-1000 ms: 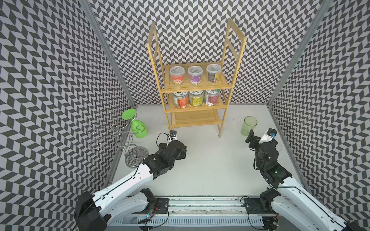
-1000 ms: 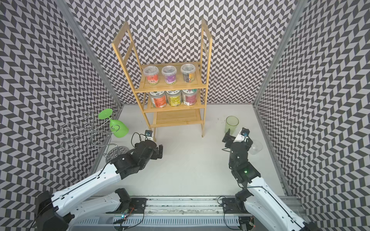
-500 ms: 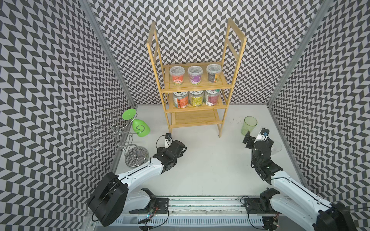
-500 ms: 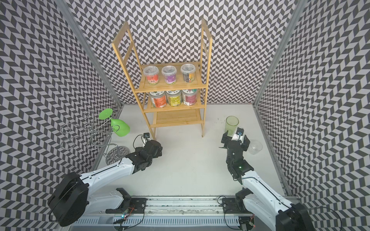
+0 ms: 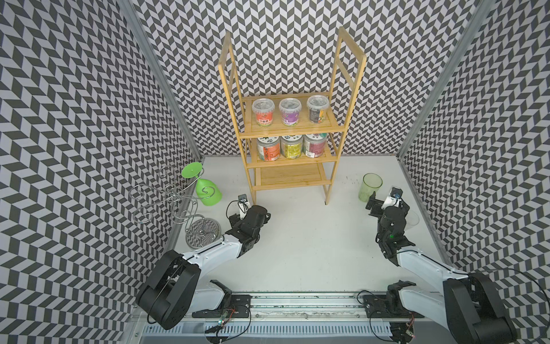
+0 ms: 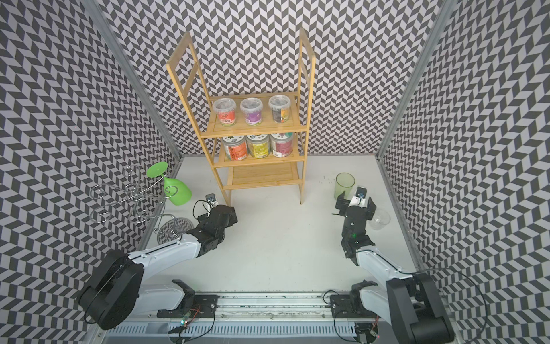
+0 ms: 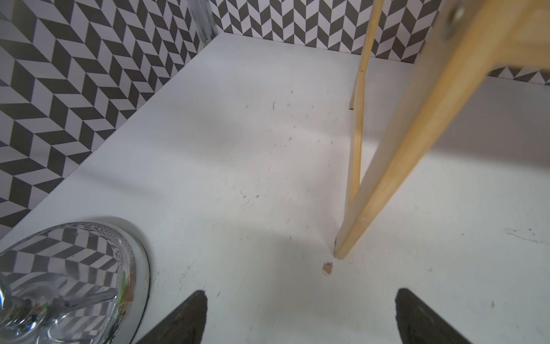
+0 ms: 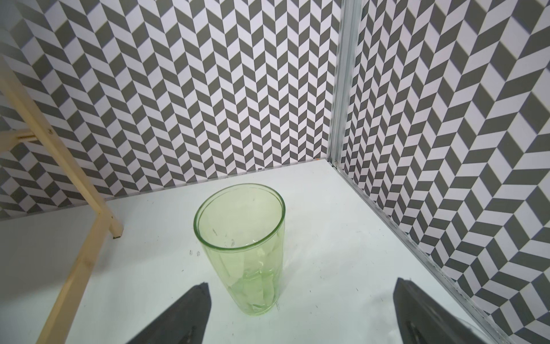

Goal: Place the seed container on the shelf
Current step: Reset both arms

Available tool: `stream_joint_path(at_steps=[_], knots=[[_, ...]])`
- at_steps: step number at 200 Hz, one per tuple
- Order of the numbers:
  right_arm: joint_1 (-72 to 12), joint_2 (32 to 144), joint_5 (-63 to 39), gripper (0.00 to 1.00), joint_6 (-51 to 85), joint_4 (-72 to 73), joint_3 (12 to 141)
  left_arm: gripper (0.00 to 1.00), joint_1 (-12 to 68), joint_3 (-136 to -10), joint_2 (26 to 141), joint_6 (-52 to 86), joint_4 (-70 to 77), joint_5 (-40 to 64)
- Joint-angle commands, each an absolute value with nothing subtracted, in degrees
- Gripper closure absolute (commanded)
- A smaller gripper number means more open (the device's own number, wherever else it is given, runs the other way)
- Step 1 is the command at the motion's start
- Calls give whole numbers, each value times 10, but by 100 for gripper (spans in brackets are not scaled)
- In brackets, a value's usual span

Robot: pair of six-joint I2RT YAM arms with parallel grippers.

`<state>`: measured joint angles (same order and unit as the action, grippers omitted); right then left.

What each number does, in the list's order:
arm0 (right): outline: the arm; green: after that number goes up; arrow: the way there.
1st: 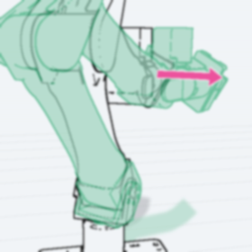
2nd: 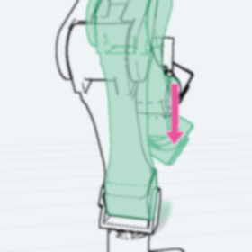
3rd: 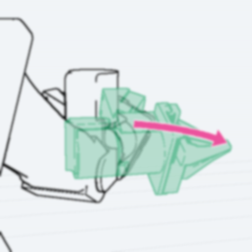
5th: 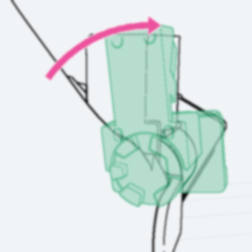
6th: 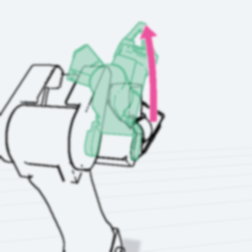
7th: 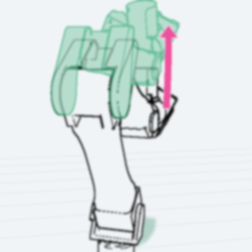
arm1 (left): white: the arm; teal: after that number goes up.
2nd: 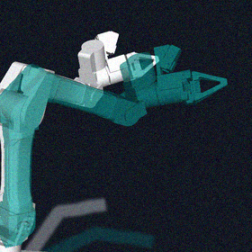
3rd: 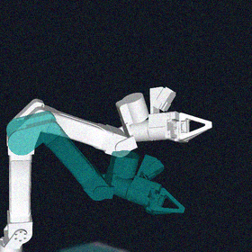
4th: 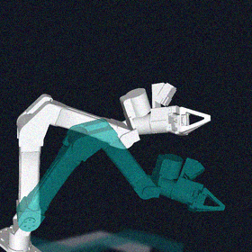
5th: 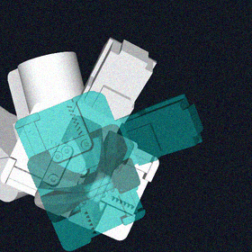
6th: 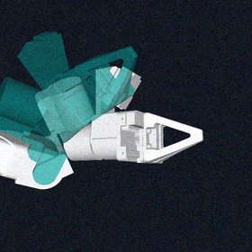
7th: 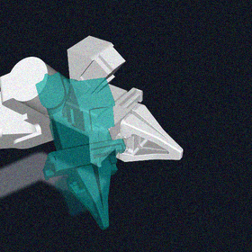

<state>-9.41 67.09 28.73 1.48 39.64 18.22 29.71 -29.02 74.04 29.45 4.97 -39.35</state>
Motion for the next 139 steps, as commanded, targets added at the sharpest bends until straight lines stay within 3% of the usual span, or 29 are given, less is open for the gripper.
stream_joint_path(at_steps=[1, 36, 77, 118, 139], knots=[[-79, 713, 237, 0, 5, 501, 166, 1, 284, -267, 724, 269, 141, -401], [-63, 792, 184, 0, -10, 576, 170, 6, 248, -235, 712, 258, 228, -372], [-54, 863, 148, 0, 5, 660, 172, 7, 222, -243, 683, 252, 234, -363], [-44, 881, 108, 0, 1, 699, 156, 5, 213, -243, 659, 149, 266, -389], [-41, 882, 102, 0, 1, 701, 155, 4, 172, -222, 645, 144, 289, -361]])
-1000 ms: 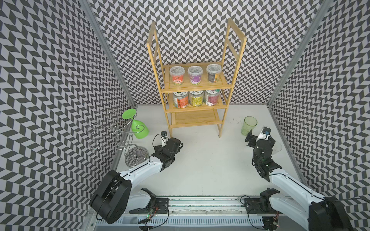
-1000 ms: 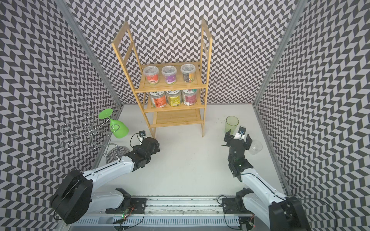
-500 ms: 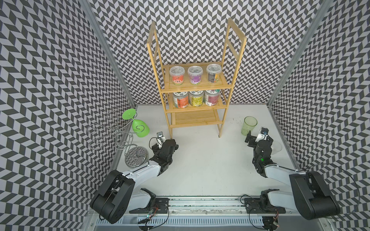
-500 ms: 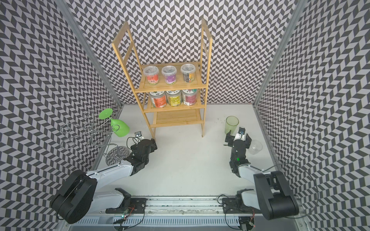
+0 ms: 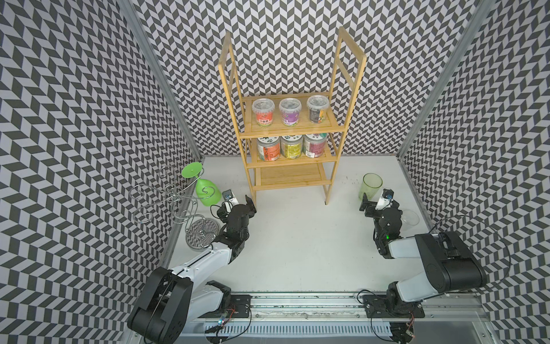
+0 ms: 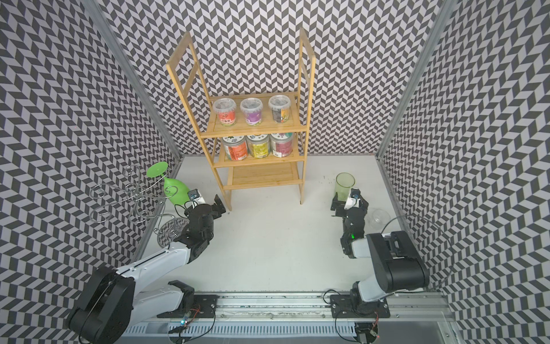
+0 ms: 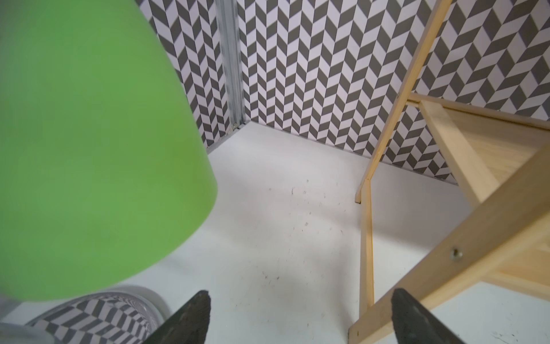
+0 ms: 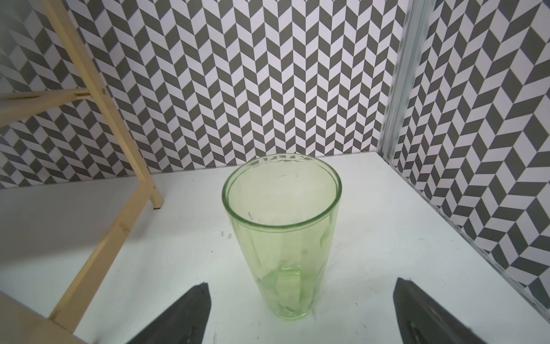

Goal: Place the seed container on the shelf
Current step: Reset both arms

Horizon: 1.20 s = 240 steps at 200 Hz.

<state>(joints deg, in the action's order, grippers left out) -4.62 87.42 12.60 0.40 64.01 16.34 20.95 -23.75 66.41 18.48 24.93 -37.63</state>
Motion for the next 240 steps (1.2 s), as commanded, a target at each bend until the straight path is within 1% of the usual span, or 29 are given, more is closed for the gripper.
stream_joint_path(at_steps=[1, 32, 65, 105, 118, 128, 140, 182, 198, 214, 228, 240], knots=[[-41, 882, 102, 0, 1, 702, 155, 4, 170, -221, 644, 142, 292, -359], [-41, 883, 102, 1, 2, 704, 154, 4, 139, -171, 661, 59, 439, -341], [-41, 882, 102, 1, 1, 707, 153, 4, 105, -125, 702, 47, 545, -313], [-41, 882, 102, 0, 1, 706, 153, 3, 68, -125, 823, 31, 697, -277], [-40, 883, 103, 1, 1, 706, 153, 3, 60, -137, 853, 28, 708, -258], [-40, 883, 102, 1, 1, 706, 153, 3, 60, -154, 849, 29, 661, -237], [-41, 883, 102, 1, 2, 706, 153, 3, 59, -150, 859, 19, 687, -230], [-41, 883, 102, 1, 1, 707, 153, 4, 40, -173, 869, 22, 648, -163], [-40, 883, 102, 1, 1, 707, 153, 4, 33, -165, 874, 20, 665, -135], [-41, 882, 102, 0, 2, 707, 152, 3, 32, -137, 901, 8, 751, -123], [-41, 881, 102, 0, 1, 708, 151, 1, 30, -149, 883, 18, 693, -120], [-40, 881, 102, 1, 1, 708, 151, 0, 30, -141, 895, 12, 732, -120]])
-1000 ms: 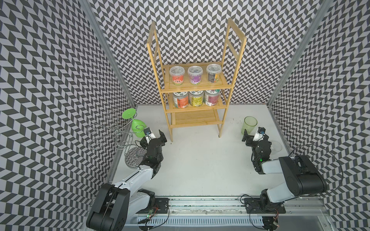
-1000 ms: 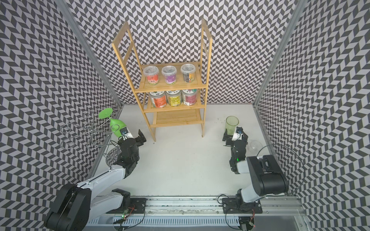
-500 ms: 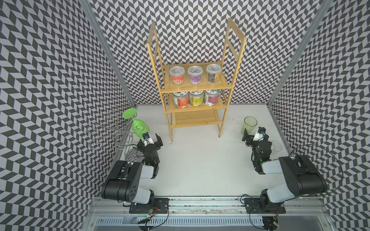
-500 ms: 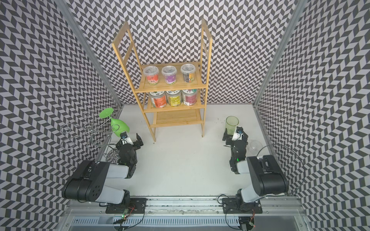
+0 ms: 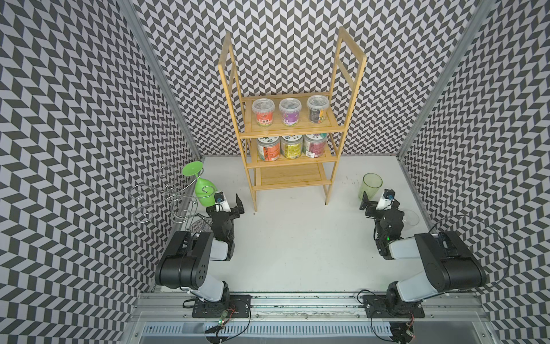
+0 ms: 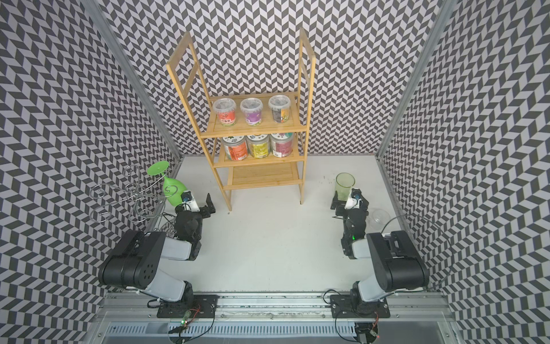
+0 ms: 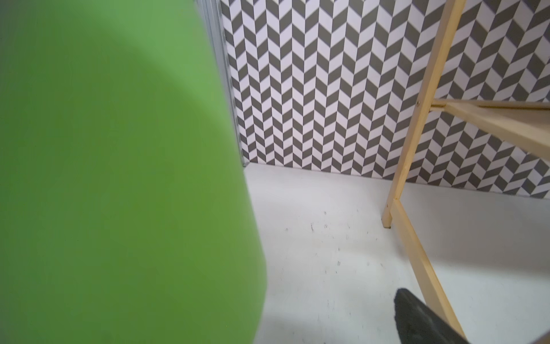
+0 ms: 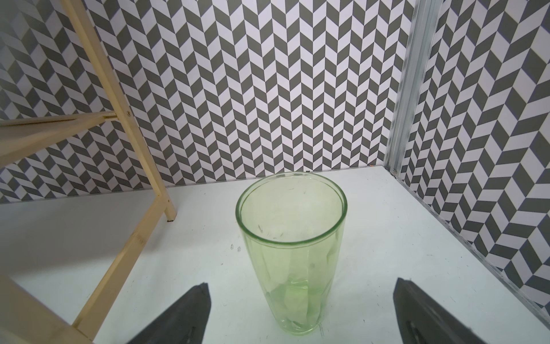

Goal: Place the seed container on the shelf
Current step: Reset both arms

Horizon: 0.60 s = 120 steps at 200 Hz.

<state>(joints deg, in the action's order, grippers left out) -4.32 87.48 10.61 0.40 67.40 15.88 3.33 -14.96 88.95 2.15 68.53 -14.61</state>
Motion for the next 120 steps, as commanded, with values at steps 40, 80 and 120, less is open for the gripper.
stream_joint_path(at_steps=[40, 80, 120], knots=[[-41, 882, 102, 1, 2, 708, 151, 0, 29, -144, 887, 14, 711, -118], [-41, 882, 99, 1, 0, 708, 152, 0, 29, -143, 888, 14, 715, -118], [-41, 885, 99, 0, 2, 709, 154, 0, 30, -142, 887, 13, 717, -119]])
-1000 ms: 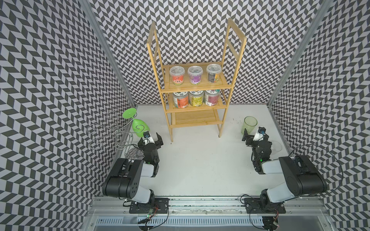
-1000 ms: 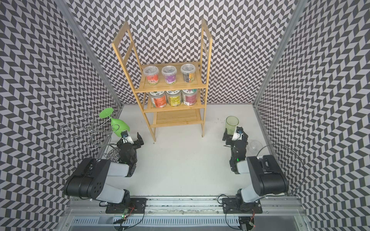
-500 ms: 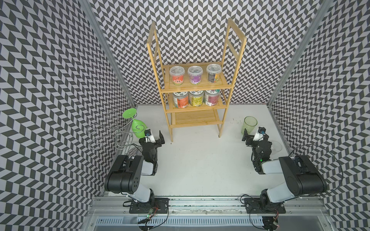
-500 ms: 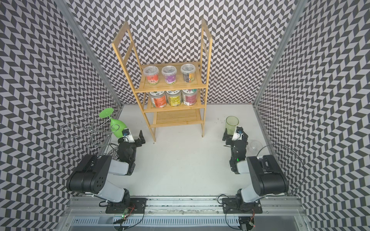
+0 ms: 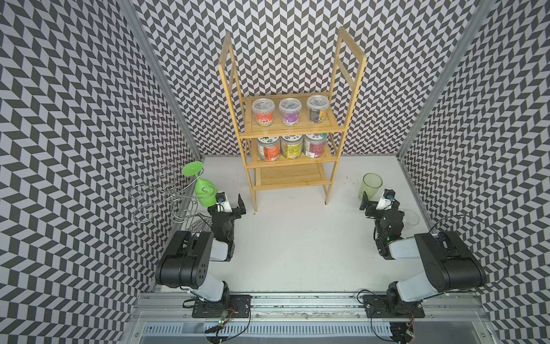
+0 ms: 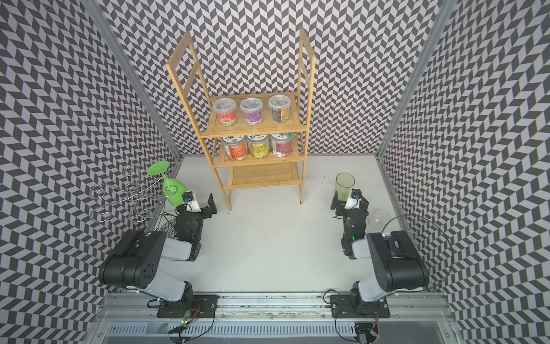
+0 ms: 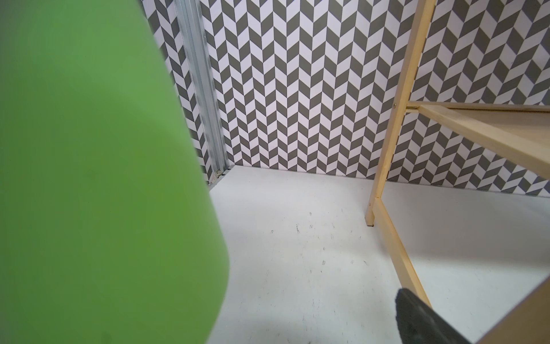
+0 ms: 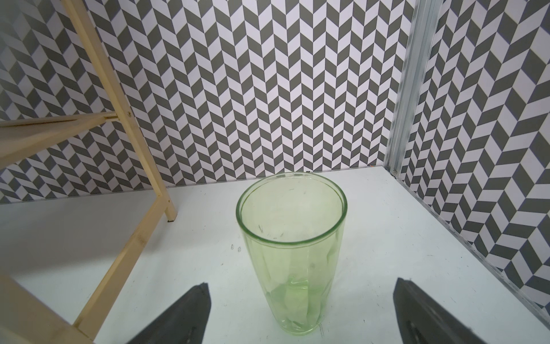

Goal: Place the seed container on the shelf
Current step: Reset both arms

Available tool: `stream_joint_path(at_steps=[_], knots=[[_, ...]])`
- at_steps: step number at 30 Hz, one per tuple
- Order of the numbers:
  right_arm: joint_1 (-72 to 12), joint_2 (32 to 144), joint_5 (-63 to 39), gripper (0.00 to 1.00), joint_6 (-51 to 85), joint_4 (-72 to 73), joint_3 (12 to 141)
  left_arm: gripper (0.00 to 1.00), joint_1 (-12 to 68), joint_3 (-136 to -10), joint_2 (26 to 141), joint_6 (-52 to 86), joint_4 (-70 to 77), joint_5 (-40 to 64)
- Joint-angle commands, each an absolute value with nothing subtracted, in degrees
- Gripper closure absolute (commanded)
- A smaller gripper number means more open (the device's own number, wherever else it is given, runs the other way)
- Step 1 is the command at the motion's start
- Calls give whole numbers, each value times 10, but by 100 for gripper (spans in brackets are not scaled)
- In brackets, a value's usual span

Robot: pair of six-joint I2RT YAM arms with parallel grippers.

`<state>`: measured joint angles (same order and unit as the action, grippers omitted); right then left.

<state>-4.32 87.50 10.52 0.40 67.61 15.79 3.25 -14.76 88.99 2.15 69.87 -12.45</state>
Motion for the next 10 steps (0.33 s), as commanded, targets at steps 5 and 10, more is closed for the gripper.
stream_joint_path(at_steps=[5, 10], knots=[[-40, 889, 99, 0, 2, 703, 159, 0, 30, -143, 889, 12, 719, -119], [-40, 883, 97, 1, 1, 706, 154, 0, 30, -142, 890, 13, 722, -119]])
